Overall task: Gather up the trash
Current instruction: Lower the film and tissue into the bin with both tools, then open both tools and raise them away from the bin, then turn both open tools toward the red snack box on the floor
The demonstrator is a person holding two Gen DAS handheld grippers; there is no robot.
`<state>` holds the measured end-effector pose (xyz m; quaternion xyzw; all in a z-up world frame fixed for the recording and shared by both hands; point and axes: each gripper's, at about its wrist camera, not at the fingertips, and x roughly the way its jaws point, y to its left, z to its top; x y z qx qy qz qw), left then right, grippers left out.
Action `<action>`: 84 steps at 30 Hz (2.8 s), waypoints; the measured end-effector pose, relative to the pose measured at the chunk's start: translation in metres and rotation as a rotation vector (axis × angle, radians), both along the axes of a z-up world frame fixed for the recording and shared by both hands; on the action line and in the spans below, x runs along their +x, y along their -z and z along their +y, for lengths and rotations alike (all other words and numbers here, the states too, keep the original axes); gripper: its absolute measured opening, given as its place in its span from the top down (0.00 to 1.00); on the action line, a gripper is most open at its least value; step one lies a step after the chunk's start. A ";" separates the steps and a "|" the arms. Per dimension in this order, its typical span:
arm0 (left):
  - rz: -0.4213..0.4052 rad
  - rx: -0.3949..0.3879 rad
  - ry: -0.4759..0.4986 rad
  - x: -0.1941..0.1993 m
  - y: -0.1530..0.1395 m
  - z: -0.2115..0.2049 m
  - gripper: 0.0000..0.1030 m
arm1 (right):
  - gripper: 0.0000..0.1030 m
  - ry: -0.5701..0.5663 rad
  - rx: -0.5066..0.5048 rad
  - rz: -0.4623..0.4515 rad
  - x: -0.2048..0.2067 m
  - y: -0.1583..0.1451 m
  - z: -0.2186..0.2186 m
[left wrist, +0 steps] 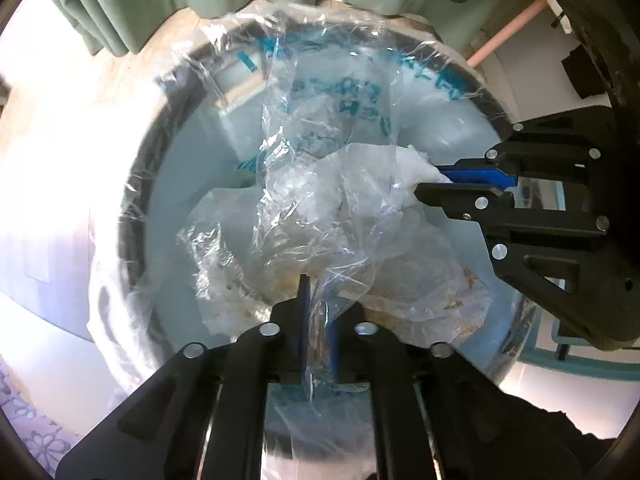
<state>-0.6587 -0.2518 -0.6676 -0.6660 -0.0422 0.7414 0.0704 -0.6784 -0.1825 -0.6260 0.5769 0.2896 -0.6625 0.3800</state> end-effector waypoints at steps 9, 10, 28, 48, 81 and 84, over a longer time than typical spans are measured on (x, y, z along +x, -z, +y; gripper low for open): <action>0.024 -0.049 -0.024 0.019 -0.030 -0.010 0.44 | 0.52 -0.050 0.004 0.062 0.012 -0.023 0.001; 0.026 -0.054 -0.027 0.021 -0.033 -0.012 0.41 | 0.52 -0.050 0.003 0.064 0.011 -0.024 0.002; 0.097 -0.120 -0.177 0.056 -0.121 -0.025 0.06 | 0.07 -0.106 -0.061 0.199 0.027 -0.099 0.016; 0.221 -0.158 -0.396 0.142 -0.333 -0.003 0.06 | 0.07 -0.096 -0.161 0.238 0.064 -0.311 0.044; 0.240 -0.313 -1.338 0.577 -0.393 0.028 0.06 | 0.07 -1.028 -0.382 0.149 0.417 -0.393 -0.060; 0.234 -0.349 -1.426 0.622 -0.398 0.042 0.06 | 0.07 -1.122 -0.415 0.128 0.455 -0.399 -0.064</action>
